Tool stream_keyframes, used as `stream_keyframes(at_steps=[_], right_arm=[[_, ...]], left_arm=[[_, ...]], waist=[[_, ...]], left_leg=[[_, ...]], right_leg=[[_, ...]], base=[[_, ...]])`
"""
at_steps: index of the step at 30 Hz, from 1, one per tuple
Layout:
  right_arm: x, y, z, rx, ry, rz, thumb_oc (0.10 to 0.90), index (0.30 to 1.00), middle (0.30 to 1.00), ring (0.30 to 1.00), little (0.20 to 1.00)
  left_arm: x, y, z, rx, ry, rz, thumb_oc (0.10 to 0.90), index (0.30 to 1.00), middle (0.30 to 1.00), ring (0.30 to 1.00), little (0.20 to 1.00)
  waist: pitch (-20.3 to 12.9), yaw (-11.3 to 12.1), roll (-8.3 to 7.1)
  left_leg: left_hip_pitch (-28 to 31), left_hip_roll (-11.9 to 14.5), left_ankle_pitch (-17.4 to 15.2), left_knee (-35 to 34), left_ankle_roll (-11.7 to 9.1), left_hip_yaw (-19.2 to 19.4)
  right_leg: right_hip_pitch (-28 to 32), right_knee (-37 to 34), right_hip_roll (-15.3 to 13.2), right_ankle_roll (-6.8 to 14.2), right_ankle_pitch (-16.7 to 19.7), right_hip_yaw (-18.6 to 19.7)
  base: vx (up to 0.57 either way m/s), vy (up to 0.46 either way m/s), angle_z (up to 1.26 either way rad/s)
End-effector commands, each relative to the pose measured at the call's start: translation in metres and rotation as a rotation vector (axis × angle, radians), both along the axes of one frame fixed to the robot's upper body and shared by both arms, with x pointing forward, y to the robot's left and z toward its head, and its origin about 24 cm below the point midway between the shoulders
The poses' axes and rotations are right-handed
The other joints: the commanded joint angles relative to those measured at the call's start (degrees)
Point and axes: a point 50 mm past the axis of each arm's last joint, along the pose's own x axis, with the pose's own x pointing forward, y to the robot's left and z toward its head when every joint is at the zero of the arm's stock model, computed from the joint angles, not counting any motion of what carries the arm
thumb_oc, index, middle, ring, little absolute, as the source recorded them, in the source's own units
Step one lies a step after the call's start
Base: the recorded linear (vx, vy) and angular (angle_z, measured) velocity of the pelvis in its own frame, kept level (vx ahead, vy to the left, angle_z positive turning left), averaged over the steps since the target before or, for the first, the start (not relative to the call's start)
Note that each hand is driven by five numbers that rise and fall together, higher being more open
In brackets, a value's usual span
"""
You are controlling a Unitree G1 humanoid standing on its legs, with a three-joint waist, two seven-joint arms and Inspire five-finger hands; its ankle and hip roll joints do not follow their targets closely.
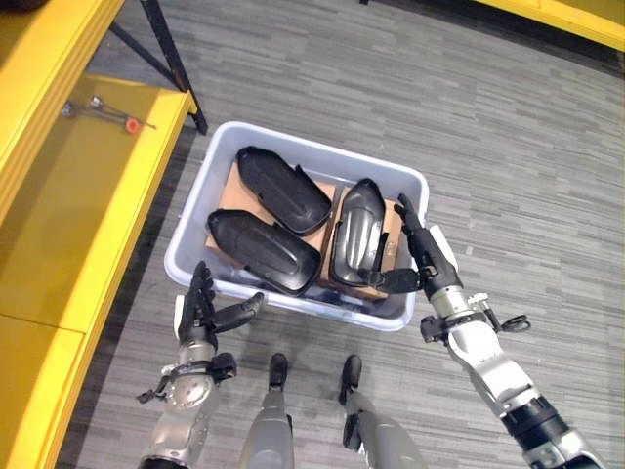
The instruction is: Move parts from the plastic box to the shelf.
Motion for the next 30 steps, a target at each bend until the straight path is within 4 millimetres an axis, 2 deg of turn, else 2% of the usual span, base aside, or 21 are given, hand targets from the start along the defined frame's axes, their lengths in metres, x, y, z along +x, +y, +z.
stream_keyframes(at_steps=[1,11,12,14,15,16,18,20,26,30], right_arm=[[0.002,0.007,0.032,0.049,-0.184,0.039,0.900,1.000,1.000,1.000,1.000],[0.010,0.006,0.003,-0.108,-0.090,-0.017,0.900,1.000,1.000,1.000,1.000],[0.013,0.009,-0.005,-0.172,-0.070,-0.016,0.900,1.000,1.000,1.000,1.000],[0.016,0.012,-0.008,-0.219,-0.069,-0.008,0.900,1.000,1.000,1.000,1.000],[0.022,0.018,-0.012,-0.311,-0.073,0.004,0.900,1.000,1.000,1.000,1.000],[0.033,0.023,-0.011,-0.441,-0.100,0.006,0.900,1.000,1.000,1.000,1.000],[0.041,0.025,-0.004,-0.526,-0.145,-0.008,0.900,1.000,1.000,1.000,1.000],[0.053,0.025,0.015,-0.640,-0.251,-0.064,0.900,1.000,1.000,1.000,1.000],[0.063,0.024,0.024,-0.714,-0.291,-0.101,0.900,1.000,1.000,1.000,1.000],[0.067,0.021,0.020,-0.786,-0.279,-0.129,0.900,1.000,1.000,1.000,1.000]], left_arm=[[0.011,-0.002,0.018,0.034,-0.114,-0.035,0.900,1.000,1.000,1.000,1.000],[0.014,-0.004,0.014,0.035,-0.104,-0.024,0.900,1.000,1.000,1.000,1.000],[0.016,-0.006,0.014,0.034,-0.106,-0.030,0.900,1.000,1.000,1.000,1.000],[0.017,-0.008,0.014,0.035,-0.110,-0.032,0.900,1.000,1.000,1.000,1.000],[0.019,-0.010,0.015,0.032,-0.114,-0.040,0.900,1.000,1.000,1.000,1.000],[0.022,-0.013,0.015,0.036,-0.119,-0.049,0.900,1.000,1.000,1.000,1.000],[0.025,-0.016,0.019,0.040,-0.135,-0.062,0.900,1.000,1.000,1.000,1.000],[0.028,-0.019,0.025,0.053,-0.162,-0.072,0.900,1.000,1.000,1.000,1.000],[0.032,-0.022,0.032,0.051,-0.188,-0.080,0.900,1.000,1.000,1.000,1.000],[0.033,-0.023,0.034,0.048,-0.197,-0.083,0.900,1.000,1.000,1.000,1.000]], waist=[[-5.51,-0.95,-1.03],[-5.46,-0.66,-1.03],[-5.15,-0.42,-0.93],[-4.97,-0.31,-0.86],[-4.74,0.13,-0.81],[-4.22,0.83,-0.72],[-3.56,1.32,-0.42],[-2.56,1.94,0.00],[-1.64,2.58,0.15],[-1.14,3.28,0.12]], left_leg=[[3.48,2.21,-3.71,-0.51,-0.21,0.85],[1.86,2.33,-2.70,-0.51,-0.56,0.46],[1.52,2.20,-2.54,-0.51,-0.58,0.22],[1.41,2.12,-2.51,-0.51,-0.55,0.09],[1.19,2.00,-2.44,-0.51,-0.50,-0.04],[0.75,1.80,-2.35,-0.51,-0.47,-0.46],[0.32,1.60,-2.25,-0.51,-0.47,-0.72],[-0.65,1.36,-2.03,-0.51,-0.44,-1.10],[-1.53,1.41,-1.84,-0.51,-0.48,-1.27],[-1.93,1.42,-1.90,-0.51,-0.43,-1.35]], right_leg=[[3.24,0.43,-5.89,7.09,-2.67,0.93],[2.36,0.07,-5.82,7.05,-1.84,0.66],[2.22,0.10,-5.94,7.00,-1.75,0.32],[2.25,0.12,-5.98,6.97,-1.73,0.14],[2.19,0.15,-5.99,6.94,-1.69,0.05],[1.86,0.22,-6.04,6.95,-1.64,-0.12],[1.63,0.30,-6.13,6.98,-1.68,-0.34],[1.08,0.38,-6.30,7.10,-1.56,-0.76],[0.46,0.39,-6.35,7.20,-1.49,-1.14],[0.30,0.23,-6.37,7.18,-1.68,-1.33]], base=[[-0.02,-0.016,-0.07],[-0.03,-0.014,0.00],[-0.03,-0.011,0.05],[-0.01,-0.009,0.09],[0.00,-0.014,0.10],[0.00,-0.014,0.04],[0.00,-0.007,0.15],[-0.01,0.007,0.23],[0.00,0.006,0.07],[0.00,0.000,0.01]])
